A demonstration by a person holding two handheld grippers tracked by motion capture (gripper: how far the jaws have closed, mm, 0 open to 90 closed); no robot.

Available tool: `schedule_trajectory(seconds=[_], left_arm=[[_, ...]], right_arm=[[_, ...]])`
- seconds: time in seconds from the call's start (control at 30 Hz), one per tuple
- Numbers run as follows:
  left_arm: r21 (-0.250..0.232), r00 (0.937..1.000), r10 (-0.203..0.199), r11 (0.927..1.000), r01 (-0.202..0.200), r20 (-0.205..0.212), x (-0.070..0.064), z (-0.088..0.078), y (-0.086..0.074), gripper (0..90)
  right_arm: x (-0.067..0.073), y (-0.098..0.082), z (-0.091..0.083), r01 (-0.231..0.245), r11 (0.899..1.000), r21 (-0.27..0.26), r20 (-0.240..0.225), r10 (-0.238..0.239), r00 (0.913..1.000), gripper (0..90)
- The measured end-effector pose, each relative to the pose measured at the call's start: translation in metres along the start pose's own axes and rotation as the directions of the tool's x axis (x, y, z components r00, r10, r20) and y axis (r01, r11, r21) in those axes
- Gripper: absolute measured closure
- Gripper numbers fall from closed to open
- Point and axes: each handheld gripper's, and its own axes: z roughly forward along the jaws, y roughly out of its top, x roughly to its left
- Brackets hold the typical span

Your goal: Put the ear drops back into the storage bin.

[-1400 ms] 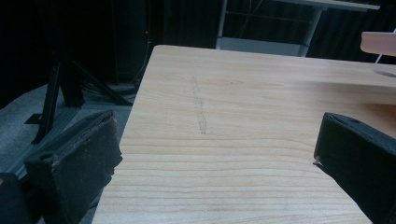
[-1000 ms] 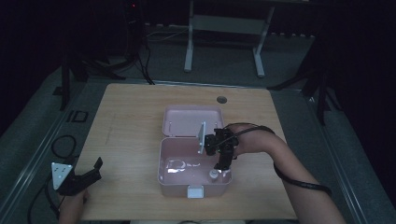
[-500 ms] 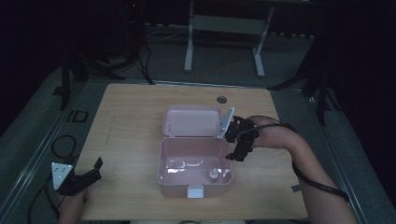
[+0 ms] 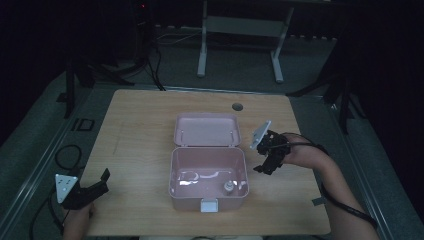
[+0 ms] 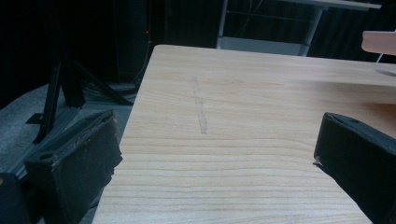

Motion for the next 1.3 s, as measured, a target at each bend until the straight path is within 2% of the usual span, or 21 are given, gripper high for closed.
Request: schedule_trajectory(seconds=[0.27,0.4,0.53,0.73,0.93,1.07,1.1,1.17,1.2,1.27,1.3], left_arm=[[-0.001,1.0,-0.002,1.0,0.002,-0.001,0.0,0.0,0.0,0.5],[-0.001,1.0,-0.001,1.0,0.001,0.0,0.0,0.0,0.0,0.5],[-0.001,1.0,-0.001,1.0,0.001,0.0,0.0,0.0,0.0,0.5],[-0.001,1.0,-0.001,1.0,0.001,-0.001,0.0,0.0,0.0,0.5],[-0.001,1.0,-0.001,1.0,0.0,-0.002,0.0,0.0,0.0,0.5],[-0.001,1.0,0.0,1.0,0.0,-0.003,0.0,0.0,0.0,0.5],[-0.001,1.0,0.0,1.0,0.0,-0.003,0.0,0.0,0.0,0.5],[-0.002,1.0,0.001,1.0,-0.001,-0.003,0.0,0.0,0.0,0.5],[-0.003,1.0,0.001,1.0,-0.001,-0.002,0.0,0.0,0.0,0.5],[-0.002,1.0,0.0,1.0,0.0,-0.003,0.0,0.0,0.0,0.5],[-0.002,1.0,0.0,1.0,0.0,-0.003,0.0,0.0,0.0,0.5]], right_arm=[[-0.002,-0.027,0.028,-0.094,0.995,-0.043,0.027,0.095,0.9951,13.9],[-0.001,-0.037,0.04,-0.144,0.987,-0.071,0.045,0.148,0.988,13.9],[0.0,-0.047,0.051,-0.2,0.974,-0.11,0.072,0.208,0.9755,13.7],[-0.002,-0.063,0.065,-0.294,0.941,-0.168,0.112,0.315,0.9426,13.6],[-0.004,-0.078,0.074,-0.396,0.884,-0.249,0.167,0.442,0.8814,13.4],[-0.004,-0.086,0.081,-0.44,0.856,-0.273,0.208,0.499,0.8414,13.2],[-0.004,-0.088,0.083,-0.457,0.843,-0.283,0.22,0.521,0.8246,13.2],[-0.004,-0.091,0.085,-0.482,0.82,-0.308,0.236,0.557,0.7963,13.2],[-0.003,-0.092,0.087,-0.497,0.809,-0.315,0.253,0.576,0.7774,13.2],[-0.002,-0.095,0.09,-0.519,0.785,-0.339,0.262,0.608,0.7491,12.7],[-0.001,-0.097,0.091,-0.535,0.771,-0.346,0.274,0.628,0.7281,12.7]])
